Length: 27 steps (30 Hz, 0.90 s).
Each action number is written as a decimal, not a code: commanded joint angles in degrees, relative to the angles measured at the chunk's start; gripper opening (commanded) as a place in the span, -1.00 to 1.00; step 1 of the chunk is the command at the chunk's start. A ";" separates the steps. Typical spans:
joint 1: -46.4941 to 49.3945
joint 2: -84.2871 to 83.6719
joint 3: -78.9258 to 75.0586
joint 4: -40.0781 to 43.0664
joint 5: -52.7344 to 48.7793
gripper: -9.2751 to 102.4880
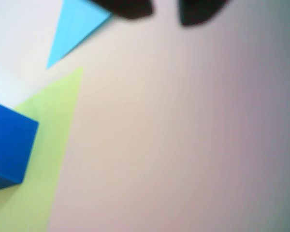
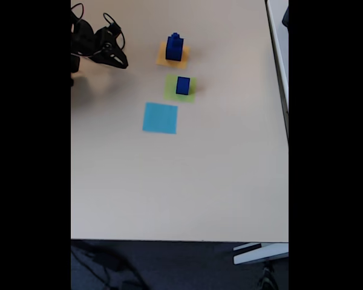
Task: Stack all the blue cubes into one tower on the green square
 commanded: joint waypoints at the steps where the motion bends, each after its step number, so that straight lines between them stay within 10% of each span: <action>1: -0.62 1.41 0.18 -0.35 -0.18 -0.83; 27: -0.18 1.41 0.35 -0.97 0.53 -0.69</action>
